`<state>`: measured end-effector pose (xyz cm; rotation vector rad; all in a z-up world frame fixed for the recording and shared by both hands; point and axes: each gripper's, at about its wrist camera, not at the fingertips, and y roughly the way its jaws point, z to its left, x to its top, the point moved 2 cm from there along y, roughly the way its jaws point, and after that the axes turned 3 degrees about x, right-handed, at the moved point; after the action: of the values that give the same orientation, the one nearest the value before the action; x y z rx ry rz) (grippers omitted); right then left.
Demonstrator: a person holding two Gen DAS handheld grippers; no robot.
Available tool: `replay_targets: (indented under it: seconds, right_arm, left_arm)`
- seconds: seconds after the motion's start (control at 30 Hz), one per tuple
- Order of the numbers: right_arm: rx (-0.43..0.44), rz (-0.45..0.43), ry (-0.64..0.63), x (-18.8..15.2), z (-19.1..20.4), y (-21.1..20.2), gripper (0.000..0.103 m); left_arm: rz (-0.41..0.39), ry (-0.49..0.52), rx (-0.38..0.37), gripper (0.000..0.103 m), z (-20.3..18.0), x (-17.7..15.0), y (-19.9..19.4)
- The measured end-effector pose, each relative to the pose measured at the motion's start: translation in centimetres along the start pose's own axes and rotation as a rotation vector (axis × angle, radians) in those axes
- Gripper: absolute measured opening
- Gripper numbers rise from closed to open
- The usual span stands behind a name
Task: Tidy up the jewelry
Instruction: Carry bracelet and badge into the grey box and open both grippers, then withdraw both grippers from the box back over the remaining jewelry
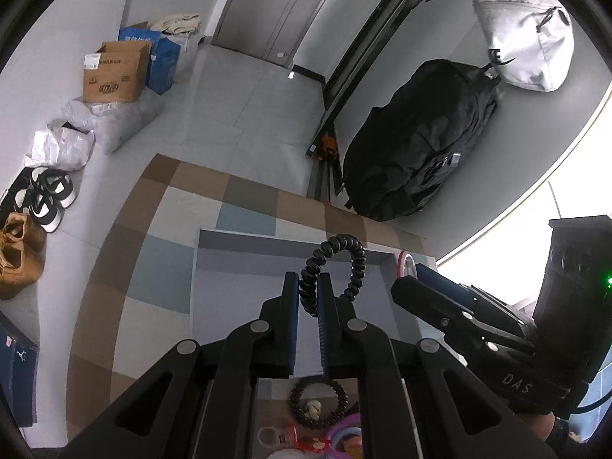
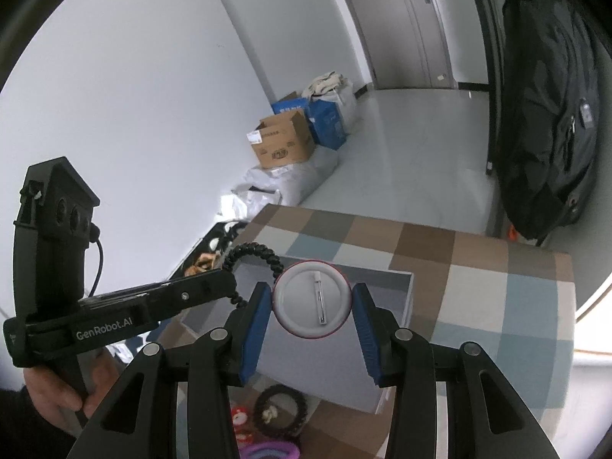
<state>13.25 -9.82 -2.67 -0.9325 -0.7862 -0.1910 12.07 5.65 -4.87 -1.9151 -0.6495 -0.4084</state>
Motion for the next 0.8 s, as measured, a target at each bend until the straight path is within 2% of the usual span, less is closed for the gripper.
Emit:
replay_targets:
  seconds: [0.13, 0.27, 0.33, 0.37, 0.4, 0.43, 0.47, 0.5, 0.57, 0.67, 0.8]
  right_arm:
    - [0.002, 0.040, 0.025, -0.6, -0.8, 1.6, 0.042]
    - [0.006, 0.043, 0.038, -0.7, -1.2, 2.3, 0.044]
    - [0.006, 0.036, 0.029, -0.5, -1.1, 2.3, 0.044]
    - [0.008, 0.030, 0.015, -0.5, -1.0, 2.2, 0.049]
    - [0.005, 0.025, 0.004, -0.5, -0.9, 2.1, 0.056]
    - [0.003, 0.014, -0.003, -0.4, -0.9, 1.8, 0.068]
    - [0.001, -0.004, -0.004, -0.5, -0.9, 1.3, 0.076]
    - [-0.001, -0.020, -0.003, -0.4, -0.9, 0.9, 0.077]
    - [0.003, -0.041, -0.002, -0.4, -1.1, 0.2, 0.080]
    - [-0.013, -0.084, 0.007, -0.5, -1.4, -1.4, 0.090]
    - [-0.025, -0.106, 0.023, -0.6, -1.7, -2.3, 0.093]
  left_arm:
    - [0.029, -0.017, -0.007, 0.005, -0.1, 0.3, 1.0]
    - [0.048, -0.032, -0.017, 0.005, 0.0, 0.3, 1.5]
    - [0.058, -0.070, -0.038, 0.008, 0.3, 0.6, 1.7]
    - [0.066, -0.086, -0.053, 0.012, 0.4, 0.6, 1.8]
    - [0.077, -0.106, -0.082, 0.022, 0.6, 0.8, 1.9]
    - [0.081, -0.117, -0.093, 0.029, 0.7, 0.9, 1.9]
    - [0.074, -0.126, -0.100, 0.034, 0.9, 1.0, 1.8]
    - [0.063, -0.129, -0.110, 0.044, 1.0, 1.0, 1.6]
    - [0.041, -0.128, -0.110, 0.052, 1.0, 1.1, 1.0]
    - [0.027, -0.123, -0.126, 0.055, 0.8, 0.9, 0.3]
    - [0.006, -0.088, -0.078, 0.055, 0.4, 0.6, -0.4]
